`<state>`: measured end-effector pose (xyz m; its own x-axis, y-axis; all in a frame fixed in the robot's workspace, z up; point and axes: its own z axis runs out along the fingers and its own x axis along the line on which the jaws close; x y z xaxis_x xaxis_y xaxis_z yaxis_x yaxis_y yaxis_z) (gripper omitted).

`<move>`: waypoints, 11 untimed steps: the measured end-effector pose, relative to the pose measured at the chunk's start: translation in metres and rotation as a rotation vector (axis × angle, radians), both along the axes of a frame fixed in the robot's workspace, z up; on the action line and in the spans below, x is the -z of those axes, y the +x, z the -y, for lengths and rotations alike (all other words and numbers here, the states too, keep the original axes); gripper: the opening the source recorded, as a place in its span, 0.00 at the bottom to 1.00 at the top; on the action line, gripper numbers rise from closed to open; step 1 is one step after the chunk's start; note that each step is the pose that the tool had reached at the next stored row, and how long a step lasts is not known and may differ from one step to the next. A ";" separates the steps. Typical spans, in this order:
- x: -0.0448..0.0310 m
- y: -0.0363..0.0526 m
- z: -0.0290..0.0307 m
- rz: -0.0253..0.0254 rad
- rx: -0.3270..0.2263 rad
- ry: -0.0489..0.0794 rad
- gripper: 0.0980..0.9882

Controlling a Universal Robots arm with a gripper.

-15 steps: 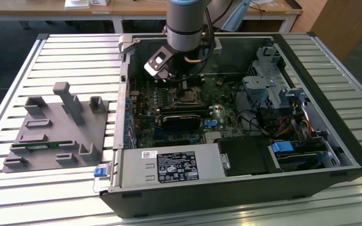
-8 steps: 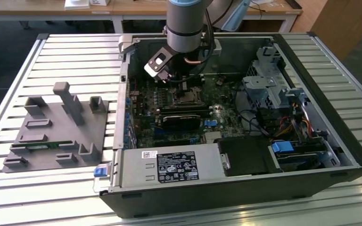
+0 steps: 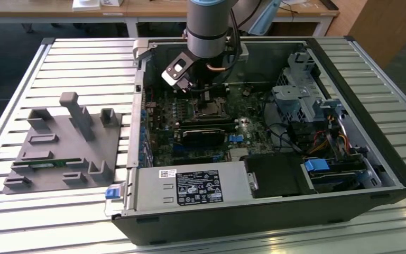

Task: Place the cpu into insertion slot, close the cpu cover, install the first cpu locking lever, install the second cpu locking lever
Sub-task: 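Close the cpu cover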

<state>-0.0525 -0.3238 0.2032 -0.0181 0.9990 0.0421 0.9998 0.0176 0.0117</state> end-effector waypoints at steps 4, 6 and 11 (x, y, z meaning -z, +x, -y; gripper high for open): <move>0.0013 0.0000 0.0000 -0.0004 0.000 0.000 0.00; 0.0021 -0.0001 0.0001 -0.0011 0.000 0.000 0.00; -0.0001 0.0000 0.0000 -0.0010 0.000 0.000 0.00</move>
<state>-0.0525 -0.3238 0.2033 -0.0181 0.9990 0.0420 0.9998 0.0177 0.0107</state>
